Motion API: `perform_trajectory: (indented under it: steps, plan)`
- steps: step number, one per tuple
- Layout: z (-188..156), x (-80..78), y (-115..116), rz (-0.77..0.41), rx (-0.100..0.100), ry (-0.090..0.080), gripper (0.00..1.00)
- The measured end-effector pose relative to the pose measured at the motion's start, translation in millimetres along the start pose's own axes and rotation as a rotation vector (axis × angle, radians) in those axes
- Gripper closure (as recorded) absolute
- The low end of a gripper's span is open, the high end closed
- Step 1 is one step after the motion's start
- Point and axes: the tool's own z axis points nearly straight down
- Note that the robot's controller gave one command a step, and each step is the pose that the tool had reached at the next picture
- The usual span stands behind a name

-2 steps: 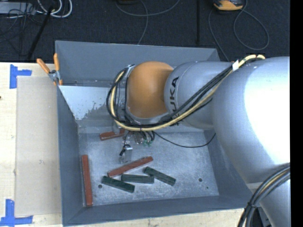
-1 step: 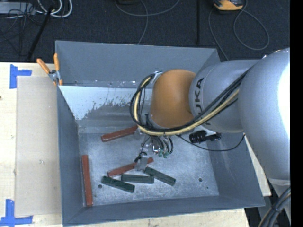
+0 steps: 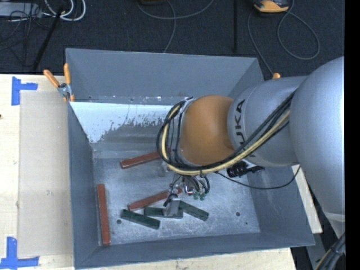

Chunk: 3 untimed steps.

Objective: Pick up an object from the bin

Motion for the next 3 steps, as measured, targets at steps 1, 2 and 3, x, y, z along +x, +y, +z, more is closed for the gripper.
perform_trajectory:
  steps: [1,2,3]
  plan:
    - [29.6,1.3,26.0,-0.133,0.001,0.001,0.0]
    - [29.5,1.2,25.3,-0.128,0.0,0.0,0.0]
    - [26.9,0.8,26.3,-0.127,-0.001,0.002,1.0]
